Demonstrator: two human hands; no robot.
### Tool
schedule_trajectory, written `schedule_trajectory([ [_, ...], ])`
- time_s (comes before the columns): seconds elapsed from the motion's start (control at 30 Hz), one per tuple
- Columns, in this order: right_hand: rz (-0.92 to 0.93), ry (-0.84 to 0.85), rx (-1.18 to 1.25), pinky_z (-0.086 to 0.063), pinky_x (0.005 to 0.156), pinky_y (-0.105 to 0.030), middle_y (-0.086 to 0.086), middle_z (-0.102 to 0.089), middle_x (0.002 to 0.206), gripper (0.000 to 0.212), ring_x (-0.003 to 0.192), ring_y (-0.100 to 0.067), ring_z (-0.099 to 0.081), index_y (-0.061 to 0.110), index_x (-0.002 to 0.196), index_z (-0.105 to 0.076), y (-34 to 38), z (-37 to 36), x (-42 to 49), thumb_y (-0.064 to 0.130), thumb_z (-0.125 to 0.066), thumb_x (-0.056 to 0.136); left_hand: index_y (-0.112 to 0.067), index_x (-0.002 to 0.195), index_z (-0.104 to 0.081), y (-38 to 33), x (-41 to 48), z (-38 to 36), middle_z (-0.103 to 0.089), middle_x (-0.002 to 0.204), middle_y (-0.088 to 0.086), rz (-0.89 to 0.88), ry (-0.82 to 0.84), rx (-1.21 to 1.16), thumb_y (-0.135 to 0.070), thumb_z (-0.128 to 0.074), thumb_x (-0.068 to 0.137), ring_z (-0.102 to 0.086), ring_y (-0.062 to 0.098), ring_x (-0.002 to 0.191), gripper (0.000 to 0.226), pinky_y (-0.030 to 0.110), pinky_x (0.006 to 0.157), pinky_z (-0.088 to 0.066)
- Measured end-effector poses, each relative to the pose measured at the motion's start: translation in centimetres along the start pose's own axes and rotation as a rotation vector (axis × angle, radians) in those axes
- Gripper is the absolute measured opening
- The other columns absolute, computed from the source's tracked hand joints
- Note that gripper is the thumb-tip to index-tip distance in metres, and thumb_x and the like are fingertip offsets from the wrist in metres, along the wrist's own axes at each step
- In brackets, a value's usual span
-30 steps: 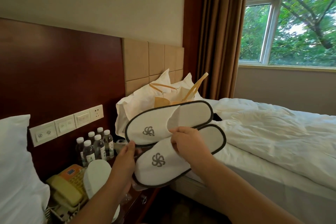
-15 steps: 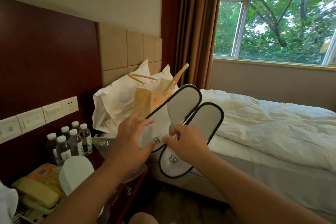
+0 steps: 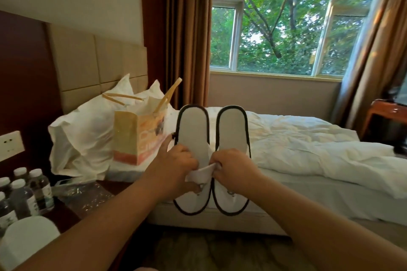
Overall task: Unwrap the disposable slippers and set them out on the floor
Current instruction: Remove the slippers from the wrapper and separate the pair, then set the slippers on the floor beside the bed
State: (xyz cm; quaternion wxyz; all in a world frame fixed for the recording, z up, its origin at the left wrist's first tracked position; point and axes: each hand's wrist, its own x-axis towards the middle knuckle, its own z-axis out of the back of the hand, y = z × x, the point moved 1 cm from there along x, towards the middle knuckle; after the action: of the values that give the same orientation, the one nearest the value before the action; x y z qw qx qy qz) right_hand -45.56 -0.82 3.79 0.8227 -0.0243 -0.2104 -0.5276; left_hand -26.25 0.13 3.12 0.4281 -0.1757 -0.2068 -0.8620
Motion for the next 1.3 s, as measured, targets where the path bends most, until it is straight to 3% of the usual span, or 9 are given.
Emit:
schedule_trajectory([
  [0.17,-0.02,-0.036,-0.058,-0.049,0.06,-0.029,0.002,-0.07,0.081,0.014,0.072,-0.02,-0.063,0.023,0.084,-0.069,-4.6,1.2,-2.6,0.018,-0.055,0.084,-0.031,0.091,-0.068,-4.7,3.2,-1.7,-0.061,0.095,-0.014,0.084,0.135,-0.076,-0.076,-0.061,0.063,-0.047,0.01,0.112,0.054,0.064,0.115,0.002],
  [0.37,-0.025,0.011,-0.068,-0.033,0.061,-0.026,-0.002,-0.07,0.083,0.012,0.073,-0.024,-0.061,0.02,0.088,-0.066,-12.1,1.4,-5.7,0.018,-0.054,0.086,-0.032,0.095,-0.065,-11.0,8.6,-5.1,-0.062,0.104,-0.012,0.038,0.292,-0.077,-0.071,-0.069,0.065,-0.047,0.013,0.117,0.049,0.061,0.115,0.005],
  [0.47,-0.061,0.103,-0.028,-0.037,0.061,-0.027,-0.003,-0.068,0.085,0.015,0.073,-0.022,-0.059,0.021,0.092,-0.066,-16.2,0.8,-7.4,0.017,-0.052,0.088,-0.032,0.1,-0.064,-14.7,10.9,-7.3,-0.061,0.105,-0.011,-0.013,0.387,-0.064,-0.068,-0.07,0.068,-0.049,0.013,0.117,0.048,0.059,0.114,0.01],
  [0.63,-0.147,0.237,0.092,-0.043,0.061,-0.027,0.001,-0.07,0.097,0.03,0.08,-0.019,-0.06,0.034,0.109,-0.067,-22.1,-1.1,-9.6,0.018,-0.051,0.089,-0.039,0.143,-0.043,-19.2,12.9,-11.3,-0.053,0.135,-0.015,-0.096,0.518,-0.141,-0.065,-0.068,0.074,-0.039,0.011,0.135,0.078,0.059,0.112,0.02],
  [0.77,-0.181,0.345,0.143,-0.048,0.069,-0.029,0.002,-0.067,0.107,0.037,0.091,-0.02,-0.061,0.035,0.115,-0.066,-25.6,-3.1,-10.6,0.014,-0.055,0.086,-0.035,0.142,-0.048,-20.8,14.2,-15.0,-0.043,0.148,-0.018,-0.159,0.594,-0.264,-0.058,-0.072,0.077,-0.027,0.008,0.143,0.074,0.055,0.111,0.023],
  [0.9,-0.231,0.447,0.168,-0.05,0.066,-0.032,0.001,-0.064,0.101,0.036,0.087,-0.021,-0.06,0.034,0.113,-0.065,-29.0,-5.9,-10.9,0.012,-0.053,0.087,-0.034,0.136,-0.052,-22.2,15.6,-19.3,-0.041,0.148,-0.015,-0.217,0.64,-0.268,-0.06,-0.071,0.075,-0.025,0.011,0.142,0.069,0.055,0.117,0.013],
  [0.97,-0.268,0.474,0.168,-0.046,0.067,-0.031,0.002,-0.06,0.098,0.035,0.088,-0.021,-0.059,0.035,0.112,-0.065,-30.6,-7.6,-10.9,0.013,-0.054,0.088,-0.035,0.132,-0.055,-22.7,16.0,-21.7,-0.044,0.143,-0.014,-0.236,0.638,-0.22,-0.064,-0.07,0.074,-0.028,0.014,0.138,0.067,0.051,0.121,-0.001],
  [1.07,-0.329,0.527,0.176,-0.048,0.067,-0.03,0.005,-0.053,0.096,0.035,0.088,-0.019,-0.058,0.036,0.109,-0.065,-32.8,-10.6,-11.2,0.01,-0.056,0.087,-0.034,0.124,-0.06,-23.5,16.2,-25.5,-0.048,0.131,-0.01,-0.244,0.627,-0.177,-0.065,-0.066,0.076,-0.033,0.018,0.127,0.058,0.04,0.11,-0.021],
  [1.3,-0.415,0.711,0.273,-0.05,0.072,-0.028,0.0,-0.063,0.11,0.029,0.087,-0.018,-0.057,0.027,0.112,-0.069,-36.8,-19.6,-11.1,0.013,-0.06,0.088,-0.036,0.119,-0.06,-25.1,14.9,-35.3,-0.053,0.114,-0.008,-0.078,0.822,-0.239,-0.08,-0.053,0.069,-0.04,0.018,0.111,0.067,0.041,0.096,-0.033],
])
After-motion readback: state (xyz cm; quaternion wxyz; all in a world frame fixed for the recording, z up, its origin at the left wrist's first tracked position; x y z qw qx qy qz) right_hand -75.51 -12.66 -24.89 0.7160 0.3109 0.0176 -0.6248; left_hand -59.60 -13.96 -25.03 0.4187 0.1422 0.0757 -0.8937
